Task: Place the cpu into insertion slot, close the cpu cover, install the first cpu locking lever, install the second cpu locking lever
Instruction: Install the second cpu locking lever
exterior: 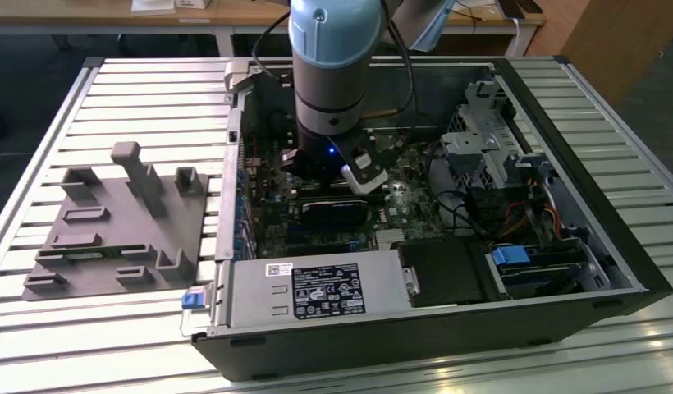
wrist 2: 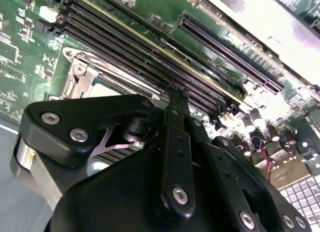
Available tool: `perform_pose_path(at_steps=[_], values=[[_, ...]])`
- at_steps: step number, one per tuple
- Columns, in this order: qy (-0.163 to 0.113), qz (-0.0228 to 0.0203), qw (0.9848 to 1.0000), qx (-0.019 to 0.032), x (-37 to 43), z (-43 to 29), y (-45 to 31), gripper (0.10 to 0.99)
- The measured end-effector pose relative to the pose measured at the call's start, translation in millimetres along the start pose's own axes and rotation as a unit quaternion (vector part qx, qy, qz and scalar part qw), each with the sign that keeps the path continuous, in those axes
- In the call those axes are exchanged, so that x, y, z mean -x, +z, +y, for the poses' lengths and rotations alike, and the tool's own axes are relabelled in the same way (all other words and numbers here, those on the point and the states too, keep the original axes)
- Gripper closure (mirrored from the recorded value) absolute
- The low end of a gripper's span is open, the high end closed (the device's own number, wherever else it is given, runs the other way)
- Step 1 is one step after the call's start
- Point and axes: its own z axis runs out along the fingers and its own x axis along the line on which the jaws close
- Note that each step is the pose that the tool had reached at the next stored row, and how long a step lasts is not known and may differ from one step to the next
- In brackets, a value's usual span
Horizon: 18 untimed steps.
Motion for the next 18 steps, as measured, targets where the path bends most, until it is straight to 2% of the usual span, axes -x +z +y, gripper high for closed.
perform_pose_path(at_steps=[8,15,18], values=[[0.0,-0.0008,0.9998,0.0203,-2.6,-1.0,3.6,0.98],[0.001,-0.0012,0.9995,0.0321,-5.3,-1.4,6.1,0.98],[0.001,-0.0013,0.9994,0.0353,-7.7,-1.5,6.9,0.98]])
